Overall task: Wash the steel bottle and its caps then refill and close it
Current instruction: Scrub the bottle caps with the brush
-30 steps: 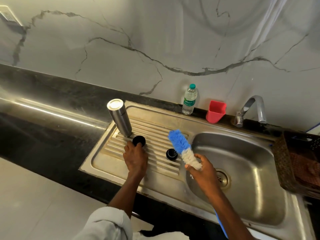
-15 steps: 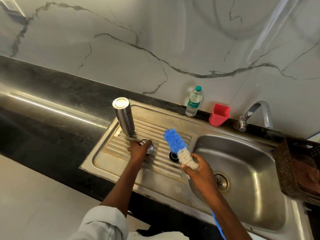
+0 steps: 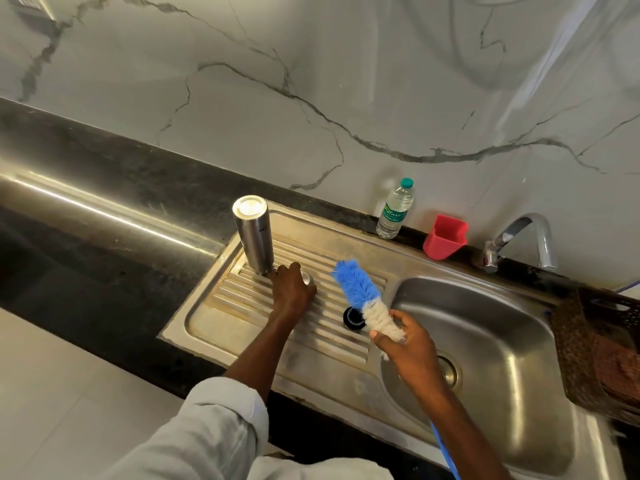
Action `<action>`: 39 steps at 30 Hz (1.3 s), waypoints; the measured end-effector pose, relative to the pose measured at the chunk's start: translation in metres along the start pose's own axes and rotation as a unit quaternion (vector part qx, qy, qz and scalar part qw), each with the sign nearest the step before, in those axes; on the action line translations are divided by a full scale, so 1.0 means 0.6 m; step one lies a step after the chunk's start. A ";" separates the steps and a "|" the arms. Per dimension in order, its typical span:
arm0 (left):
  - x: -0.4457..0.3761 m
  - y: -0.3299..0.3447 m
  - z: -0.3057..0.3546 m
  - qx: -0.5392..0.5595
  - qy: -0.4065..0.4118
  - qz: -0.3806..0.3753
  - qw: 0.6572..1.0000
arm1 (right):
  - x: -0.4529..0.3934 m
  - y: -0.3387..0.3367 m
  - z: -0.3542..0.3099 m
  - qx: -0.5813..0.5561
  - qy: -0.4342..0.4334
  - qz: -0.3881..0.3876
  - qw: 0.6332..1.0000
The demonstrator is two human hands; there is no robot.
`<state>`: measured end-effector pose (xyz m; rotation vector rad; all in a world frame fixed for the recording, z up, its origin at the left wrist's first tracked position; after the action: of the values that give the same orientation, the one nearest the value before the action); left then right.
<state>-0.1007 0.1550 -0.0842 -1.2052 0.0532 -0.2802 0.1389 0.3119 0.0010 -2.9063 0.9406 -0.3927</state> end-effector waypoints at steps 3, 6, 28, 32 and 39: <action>0.003 -0.003 0.009 -0.050 0.023 -0.007 0.998 | -0.003 -0.011 0.001 0.001 0.001 0.006 1.000; 0.030 -0.029 0.021 -0.091 0.030 0.048 0.994 | -0.004 -0.030 0.006 -0.005 0.009 0.021 1.000; 0.141 0.037 0.238 0.464 -0.078 -0.172 0.865 | 0.038 -0.144 -0.001 0.086 -0.046 0.110 0.989; 0.147 0.040 0.291 0.424 -0.033 -0.173 0.888 | 0.033 -0.149 -0.024 0.167 -0.103 0.123 0.973; 0.136 0.022 0.324 0.448 -0.032 -0.207 0.869 | 0.054 -0.163 -0.063 0.275 -0.114 0.152 0.943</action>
<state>0.0171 0.3168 -0.0176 -0.2773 -0.3684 -0.5646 0.2100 0.3731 0.0579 -2.2059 1.0212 -0.2394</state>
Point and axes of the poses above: each hand's wrist, its own x-axis away from the middle knuckle, its own y-axis out of the palm, z = x × y, the point moved 4 cm from there along -x, towards the middle knuckle, and after that the axes turned 14 degrees about -x, right-handed, at the moved point
